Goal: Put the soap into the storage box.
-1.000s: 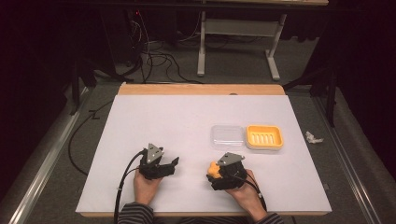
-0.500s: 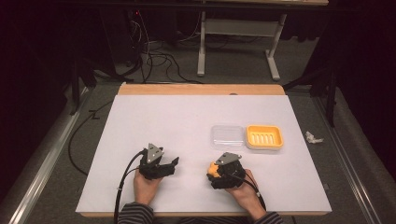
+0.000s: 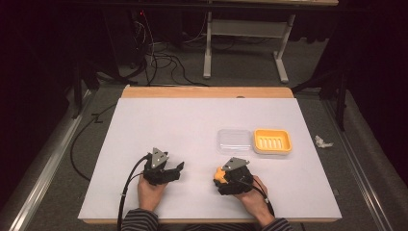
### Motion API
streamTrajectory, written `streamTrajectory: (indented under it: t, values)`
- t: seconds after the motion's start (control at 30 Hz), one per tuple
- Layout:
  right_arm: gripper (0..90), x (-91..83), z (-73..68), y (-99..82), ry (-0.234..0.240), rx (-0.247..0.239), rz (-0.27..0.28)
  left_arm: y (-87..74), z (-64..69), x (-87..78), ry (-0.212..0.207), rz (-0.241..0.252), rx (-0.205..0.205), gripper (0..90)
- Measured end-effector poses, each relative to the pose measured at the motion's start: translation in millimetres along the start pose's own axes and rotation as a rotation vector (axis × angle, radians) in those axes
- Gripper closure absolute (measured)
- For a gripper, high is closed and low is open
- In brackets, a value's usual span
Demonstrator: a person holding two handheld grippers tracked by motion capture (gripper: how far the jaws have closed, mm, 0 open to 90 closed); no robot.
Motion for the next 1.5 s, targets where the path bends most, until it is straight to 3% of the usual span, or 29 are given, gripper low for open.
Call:
streamTrajectory:
  t: [0.13,0.4,0.63,1.1,1.5]
  values:
    - [27.2,-1.9,-0.2,-0.7,0.008,-0.026,0.006,0.0,0.0,0.0,0.000,-0.001,0.000,26.0]
    - [27.5,-8.6,2.0,-4.0,0.021,-0.027,0.043,0.2,0.1,0.0,0.000,0.001,-0.004,26.2]
    - [27.6,-19.0,8.8,-5.8,0.033,0.003,0.076,0.1,0.0,0.0,0.000,0.001,-0.001,26.2]
    - [27.7,-47.3,34.9,-20.9,-0.015,0.063,0.111,0.0,-1.0,0.5,0.007,-0.001,0.004,26.4]
    - [27.8,-59.3,52.9,-33.6,-0.065,0.101,0.114,0.2,-0.6,0.6,0.007,0.002,0.001,26.5]
Point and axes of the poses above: each handheld gripper's, and its own axes: x roughly forward along the jaws, y roughly out of its top, z roughly to its right, the point moved 6 cm from there along x, roughly forward along the jaws, and after that the axes turned 9 degrees about -x, right-handed, at the moved point
